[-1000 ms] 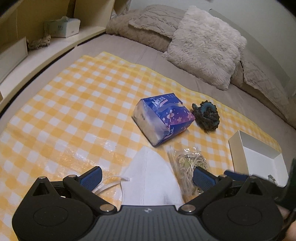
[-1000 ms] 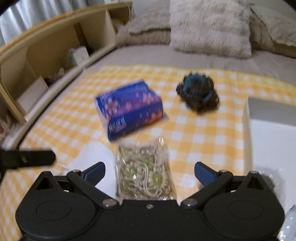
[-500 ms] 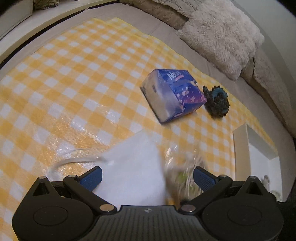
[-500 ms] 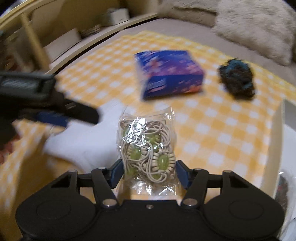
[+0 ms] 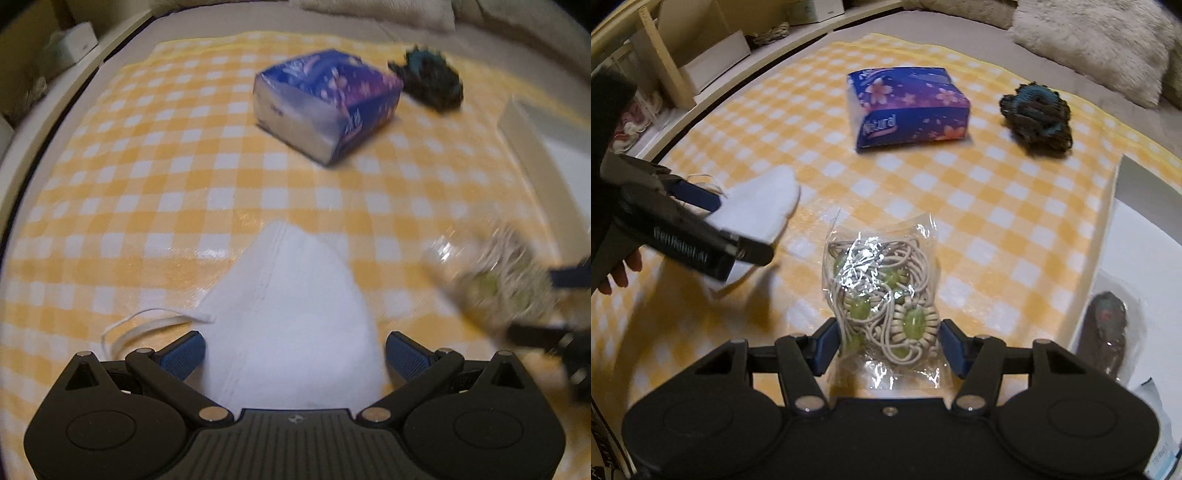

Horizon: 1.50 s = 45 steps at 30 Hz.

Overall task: Organize soft objects
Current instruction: 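Grasp the clear bag of white cable with the right tool while the left tool grasps the white face mask, then carry the cable bag and face mask into the tray and open both tools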

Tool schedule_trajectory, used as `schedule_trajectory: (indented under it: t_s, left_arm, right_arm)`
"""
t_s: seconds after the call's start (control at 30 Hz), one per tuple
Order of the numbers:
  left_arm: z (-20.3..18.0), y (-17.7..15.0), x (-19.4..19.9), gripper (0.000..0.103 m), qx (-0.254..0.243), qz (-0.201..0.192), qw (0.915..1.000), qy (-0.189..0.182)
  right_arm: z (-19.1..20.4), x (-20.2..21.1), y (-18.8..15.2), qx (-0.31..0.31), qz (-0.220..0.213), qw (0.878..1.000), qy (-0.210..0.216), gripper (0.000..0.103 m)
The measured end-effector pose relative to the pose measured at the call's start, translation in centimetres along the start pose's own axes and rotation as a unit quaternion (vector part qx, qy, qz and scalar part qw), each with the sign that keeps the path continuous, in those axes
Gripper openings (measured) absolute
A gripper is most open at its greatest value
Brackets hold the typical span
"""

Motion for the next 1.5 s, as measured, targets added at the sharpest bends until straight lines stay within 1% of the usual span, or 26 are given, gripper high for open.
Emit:
schedule_trajectory:
  t_s: [0.1, 0.27, 0.3, 0.37, 0.4, 0.43, 0.47, 0.5, 0.53, 0.57, 0.6, 0.63, 0.77, 1.07, 1.3, 1.5]
  left_arm:
    - [0.3, -0.4, -0.5, 0.103, -0.026, 0.014, 0.9989, 0.037]
    - [0.9, -0.3, -0.6, 0.103, -0.011, 0.013, 0.9993, 0.034]
    - [1.0, -0.4, -0.6, 0.100, -0.007, 0.012, 0.9994, 0.032]
    - [1.0, -0.4, -0.4, 0.091, -0.002, 0.012, 0.9995, 0.029]
    - [1.1, -0.3, -0.3, 0.079, -0.002, 0.012, 0.9995, 0.030]
    - [1.3, -0.4, -0.2, 0.064, -0.003, 0.011, 0.9995, 0.031]
    - [1.3, -0.4, 0.1, 0.058, -0.005, 0.008, 0.9995, 0.030]
    - [1.5, -0.2, 0.4, 0.046, -0.004, 0.002, 0.9995, 0.030]
    - [1.7, -0.2, 1.1, 0.039, 0.002, -0.003, 0.9996, 0.029]
    - [2.0, -0.3, 1.7, 0.035, 0.008, -0.007, 0.9995, 0.029]
    - [2.2, -0.2, 1.9, 0.028, 0.012, -0.009, 0.9995, 0.027]
    - [2.3, -0.2, 2.1, 0.023, 0.014, -0.012, 0.9995, 0.025]
    - [2.4, -0.2, 3.5, 0.021, 0.020, -0.026, 0.9993, 0.019]
    - [1.3, 0.1, 7.4, 0.019, 0.036, -0.087, 0.9955, 0.000]
    - [0.6, 0.4, 10.6, 0.016, 0.059, -0.140, 0.9882, -0.017]
    - [-0.1, 1.0, 13.3, 0.016, 0.079, -0.186, 0.9788, -0.035]
  right_arm:
    - [-0.2, -0.1, 0.0, -0.004, 0.001, 1.000, 0.000, 0.061]
    - [0.0, -0.3, 0.1, -0.001, 0.003, 1.000, -0.004, 0.062]
    - [0.0, -0.3, 0.2, -0.003, 0.003, 1.000, -0.004, 0.062]
    - [-0.1, -0.3, 0.3, -0.007, 0.003, 1.000, -0.004, 0.062]
    - [-0.1, -0.3, 0.3, -0.008, 0.002, 1.000, -0.004, 0.061]
    - [-0.1, -0.3, 0.3, -0.008, 0.002, 1.000, -0.005, 0.061]
    - [0.0, -0.2, 0.3, -0.007, 0.001, 1.000, -0.007, 0.061]
    - [0.0, -0.2, 0.3, -0.005, -0.001, 1.000, -0.009, 0.061]
    - [0.0, -0.2, 0.4, -0.003, -0.002, 1.000, -0.013, 0.061]
    - [0.0, -0.1, 0.4, -0.002, -0.004, 1.000, -0.017, 0.060]
    - [0.0, 0.0, 0.5, -0.002, -0.006, 1.000, -0.020, 0.060]
    - [0.0, 0.1, 0.5, -0.002, -0.009, 1.000, -0.023, 0.059]
    - [0.0, 1.3, 1.1, -0.006, -0.031, 0.999, -0.027, 0.057]
    - [0.3, 5.3, 2.0, -0.018, -0.097, 0.995, -0.034, 0.054]
    - [0.1, 8.9, 2.6, -0.029, -0.151, 0.987, -0.042, 0.054]
    - [-0.3, 12.1, 3.0, -0.040, -0.197, 0.978, -0.050, 0.054]
Point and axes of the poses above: each gripper's, at about its wrist camera, not at the fingertips, and x roughly against the way its jaws point, z to its left, y to its top, the point moved 10 cm from there along -x, roughly the way its jaws point, and after that the axes turned 2 degrees about z, right-handed, at the moved point
